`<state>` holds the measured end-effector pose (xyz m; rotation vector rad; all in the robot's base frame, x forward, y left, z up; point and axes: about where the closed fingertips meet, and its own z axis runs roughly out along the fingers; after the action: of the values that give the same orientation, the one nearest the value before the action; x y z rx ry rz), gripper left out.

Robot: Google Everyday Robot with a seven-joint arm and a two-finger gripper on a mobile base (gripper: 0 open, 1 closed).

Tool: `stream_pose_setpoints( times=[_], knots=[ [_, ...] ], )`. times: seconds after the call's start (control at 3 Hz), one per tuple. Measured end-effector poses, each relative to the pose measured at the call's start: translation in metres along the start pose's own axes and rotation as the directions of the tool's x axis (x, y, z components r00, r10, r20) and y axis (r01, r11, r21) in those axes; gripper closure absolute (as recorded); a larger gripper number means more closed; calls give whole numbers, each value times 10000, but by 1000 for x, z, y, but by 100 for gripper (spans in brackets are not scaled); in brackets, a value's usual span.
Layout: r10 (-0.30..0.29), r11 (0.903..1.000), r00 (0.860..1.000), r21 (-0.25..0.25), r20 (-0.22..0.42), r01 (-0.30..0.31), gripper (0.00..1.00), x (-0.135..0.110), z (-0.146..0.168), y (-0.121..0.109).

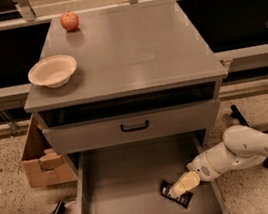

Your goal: Place rxbar chocolate into middle drawer

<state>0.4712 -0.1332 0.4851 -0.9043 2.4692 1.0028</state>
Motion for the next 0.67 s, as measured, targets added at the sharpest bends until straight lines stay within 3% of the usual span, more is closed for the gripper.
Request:
stream_pose_setpoints(
  times=[0.33, 0.67],
  knots=[
    [-1243, 9918, 9894, 211, -747, 1262, 0, -2, -47, 44],
    [-2446, 9645, 9198, 207, -3068, 2633, 0, 13, -92, 113]
  ],
)
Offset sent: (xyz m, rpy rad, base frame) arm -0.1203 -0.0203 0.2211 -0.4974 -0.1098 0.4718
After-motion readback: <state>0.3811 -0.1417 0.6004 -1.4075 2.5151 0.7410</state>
